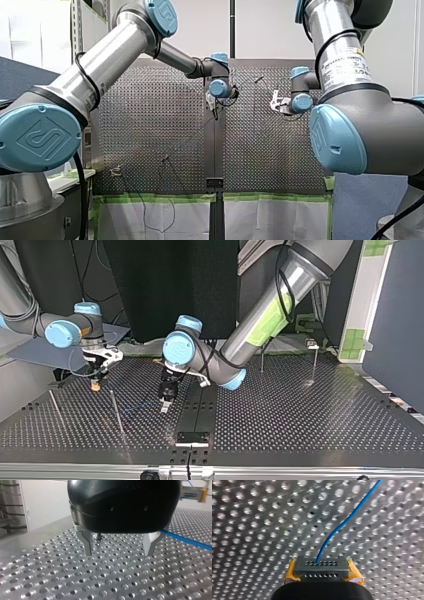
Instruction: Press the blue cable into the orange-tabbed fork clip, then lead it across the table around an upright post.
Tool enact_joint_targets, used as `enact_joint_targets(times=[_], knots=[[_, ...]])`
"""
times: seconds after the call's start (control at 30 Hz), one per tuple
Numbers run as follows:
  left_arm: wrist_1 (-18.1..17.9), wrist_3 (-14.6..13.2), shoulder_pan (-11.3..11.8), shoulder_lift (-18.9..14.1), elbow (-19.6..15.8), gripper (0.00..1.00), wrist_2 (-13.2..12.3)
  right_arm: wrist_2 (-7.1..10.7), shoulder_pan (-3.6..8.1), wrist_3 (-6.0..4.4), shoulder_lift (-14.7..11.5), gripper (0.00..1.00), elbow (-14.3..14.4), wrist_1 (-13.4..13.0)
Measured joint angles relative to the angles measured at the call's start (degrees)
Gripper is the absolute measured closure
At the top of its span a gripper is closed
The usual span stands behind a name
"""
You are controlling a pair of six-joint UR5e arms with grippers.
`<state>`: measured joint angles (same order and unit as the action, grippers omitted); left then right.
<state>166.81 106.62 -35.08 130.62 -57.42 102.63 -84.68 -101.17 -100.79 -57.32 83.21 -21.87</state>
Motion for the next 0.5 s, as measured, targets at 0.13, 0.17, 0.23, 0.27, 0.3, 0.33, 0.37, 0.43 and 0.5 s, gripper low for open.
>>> enact_joint_targets(times=[0.13,0.17,0.23,0.27,0.3,0.33,0.37,0.43,0.5], knots=[[-0.5,0.7,-0.1,0.0,0.2,0.0,-0.7,-0.17,-0.03,0.29,1.5,1.0,0.7,-0.2],[-0.5,0.8,-0.1,0.0,0.3,0.0,-0.9,-0.3,-0.02,0.33,2.1,1.0,1.0,-0.4],[-0.6,1.1,-0.2,0.0,0.6,0.0,-1.1,-0.44,0.03,0.3,2.8,1.0,1.5,-0.9],[-0.6,1.2,-0.3,0.0,0.8,0.0,-1.1,-0.49,0.08,0.2,3.3,1.0,1.8,-1.3],[-0.6,1.3,-0.4,0.0,1.0,0.0,-1.0,-0.52,0.14,0.1,3.6,1.0,2.1,-1.7],[-0.6,1.4,-0.5,0.0,1.2,0.0,-0.9,-0.54,0.22,-0.01,3.8,1.0,2.3,-2.1],[-0.6,1.5,-0.6,0.0,1.4,0.0,-0.7,-0.56,0.33,-0.14,4.2,1.0,2.6,-2.6],[-0.5,1.6,-0.7,0.0,1.7,0.0,-0.4,-0.61,0.47,-0.24,4.8,1.0,2.8,-3.3],[-0.5,1.7,-0.7,0.0,1.9,0.0,-0.2,-0.68,0.58,-0.26,5.4,1.0,3.0,-3.7]])
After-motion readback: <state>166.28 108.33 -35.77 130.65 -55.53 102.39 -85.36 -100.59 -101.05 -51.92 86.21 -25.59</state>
